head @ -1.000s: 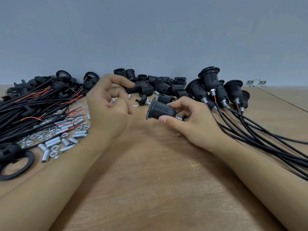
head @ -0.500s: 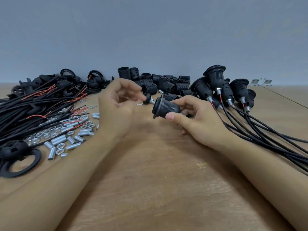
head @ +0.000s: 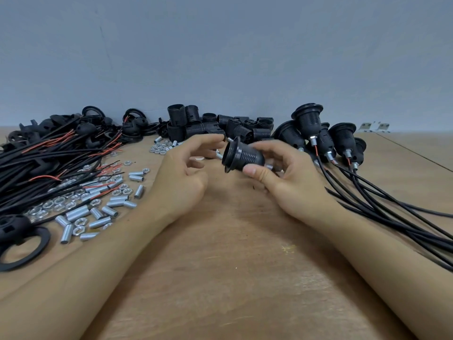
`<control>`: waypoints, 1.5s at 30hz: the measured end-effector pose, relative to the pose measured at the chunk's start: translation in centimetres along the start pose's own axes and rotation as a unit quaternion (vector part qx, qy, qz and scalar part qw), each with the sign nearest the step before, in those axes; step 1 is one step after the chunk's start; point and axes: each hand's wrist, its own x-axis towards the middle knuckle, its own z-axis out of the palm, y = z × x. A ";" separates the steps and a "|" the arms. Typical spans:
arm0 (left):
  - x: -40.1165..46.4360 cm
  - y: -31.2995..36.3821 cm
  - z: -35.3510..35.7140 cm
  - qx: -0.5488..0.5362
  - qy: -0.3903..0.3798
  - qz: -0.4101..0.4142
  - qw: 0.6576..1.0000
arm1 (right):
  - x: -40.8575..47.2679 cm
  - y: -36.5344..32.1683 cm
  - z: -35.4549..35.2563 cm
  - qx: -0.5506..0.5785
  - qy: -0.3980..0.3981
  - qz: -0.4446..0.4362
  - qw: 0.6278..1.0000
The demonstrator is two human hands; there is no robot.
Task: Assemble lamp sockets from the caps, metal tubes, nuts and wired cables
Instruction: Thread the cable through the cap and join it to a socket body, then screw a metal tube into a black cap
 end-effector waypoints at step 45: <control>1.6 -3.4 -3.6 0.597 -0.015 -0.177 0.782 | 0.3 0.3 -0.5 -0.222 0.020 -0.085 0.971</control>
